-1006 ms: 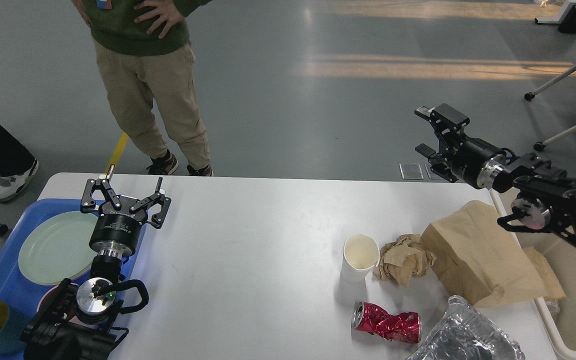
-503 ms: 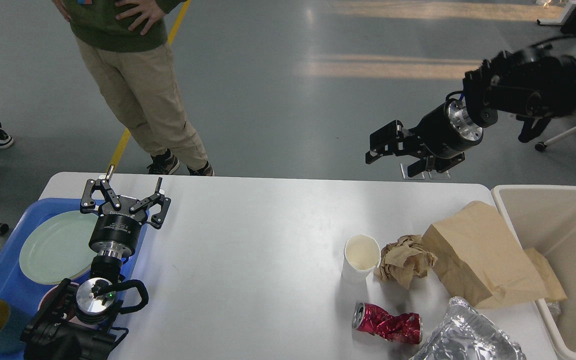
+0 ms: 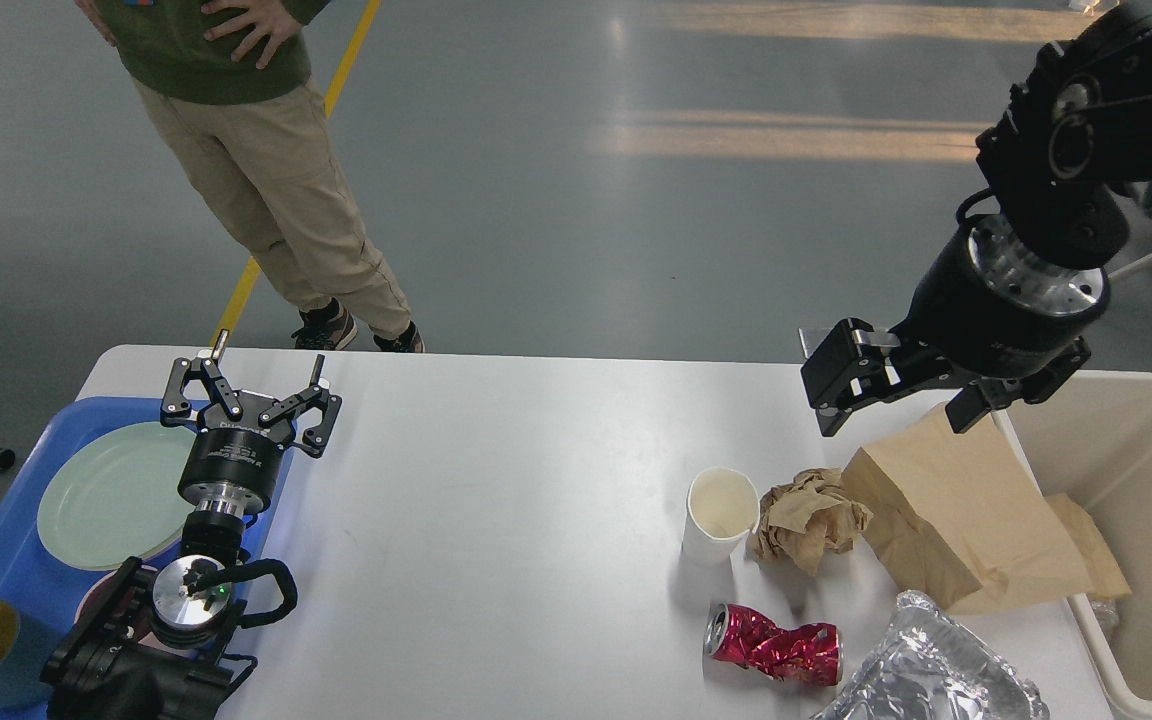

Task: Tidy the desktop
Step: 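Raise the right gripper and move it over the brown paper bag, then lower the right gripper and grasp the brown paper bag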

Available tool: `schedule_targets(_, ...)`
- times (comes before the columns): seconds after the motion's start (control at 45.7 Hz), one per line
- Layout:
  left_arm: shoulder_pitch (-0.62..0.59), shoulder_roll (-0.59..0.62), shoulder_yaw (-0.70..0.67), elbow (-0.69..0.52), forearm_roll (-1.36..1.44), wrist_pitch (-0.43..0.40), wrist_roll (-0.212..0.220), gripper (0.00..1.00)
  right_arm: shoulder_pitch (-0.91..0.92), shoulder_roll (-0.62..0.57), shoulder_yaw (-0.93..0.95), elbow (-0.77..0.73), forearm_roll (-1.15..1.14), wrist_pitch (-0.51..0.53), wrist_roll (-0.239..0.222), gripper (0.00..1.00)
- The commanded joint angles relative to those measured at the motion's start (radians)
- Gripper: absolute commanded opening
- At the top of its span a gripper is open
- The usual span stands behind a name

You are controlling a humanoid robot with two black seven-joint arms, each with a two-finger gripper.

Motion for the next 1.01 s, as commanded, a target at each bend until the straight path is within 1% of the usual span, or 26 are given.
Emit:
schedule_targets(0.0, 0.000, 0.000, 0.000, 0.000, -0.001, 0.000, 0.000, 0.96, 0.006, -0.018, -0.051, 0.006, -0.001, -0.012, 0.001, 1.00)
schedule_targets(0.197, 0.000, 0.000, 0.000, 0.000, -0.001, 0.000, 0.000, 0.96, -0.012, -0.055, -0.066, -0.003, -0.006, -0.018, 0.001, 1.00)
schedule_targets(0.328, 0.000, 0.000, 0.000, 0.000, -0.001, 0.000, 0.000, 0.96, -0.133, -0.118, -0.071, -0.081, -0.018, -0.055, 0.003, 1.00)
schedule_targets(0.415, 0.000, 0.000, 0.000, 0.000, -0.001, 0.000, 0.000, 0.96, -0.236, -0.141, -0.071, -0.126, -0.041, -0.109, 0.003, 1.00)
schedule_targets(0.59, 0.000, 0.000, 0.000, 0.000, 0.001, 0.000, 0.000, 0.96, -0.472, -0.139, -0.057, -0.210, -0.079, -0.311, 0.009, 1.00)
schedule_targets(0.7, 0.000, 0.000, 0.000, 0.000, -0.001, 0.000, 0.000, 0.96, -0.606, -0.135, -0.049, -0.258, -0.125, -0.409, 0.018, 0.98)
schedule_targets(0.765, 0.000, 0.000, 0.000, 0.000, 0.001, 0.000, 0.000, 0.96, -0.682, -0.132, -0.046, -0.289, -0.205, -0.455, 0.034, 0.95)
schedule_targets(0.787, 0.000, 0.000, 0.000, 0.000, -0.001, 0.000, 0.000, 0.96, -0.709, -0.133, -0.045, -0.295, -0.232, -0.471, 0.046, 0.94)
schedule_targets(0.853, 0.000, 0.000, 0.000, 0.000, -0.001, 0.000, 0.000, 0.96, -0.784, -0.132, -0.035, -0.339, -0.305, -0.521, 0.098, 0.93)
schedule_targets(0.875, 0.000, 0.000, 0.000, 0.000, -0.001, 0.000, 0.000, 0.96, -0.804, -0.130, -0.034, -0.358, -0.320, -0.531, 0.107, 0.93)
schedule_targets(0.918, 0.000, 0.000, 0.000, 0.000, 0.001, 0.000, 0.000, 0.96, -0.845, -0.125, -0.034, -0.397, -0.345, -0.540, 0.118, 0.93)
schedule_targets(0.984, 0.000, 0.000, 0.000, 0.000, 0.001, -0.001, 0.000, 0.96, -0.894, -0.116, -0.035, -0.439, -0.369, -0.543, 0.121, 0.93)
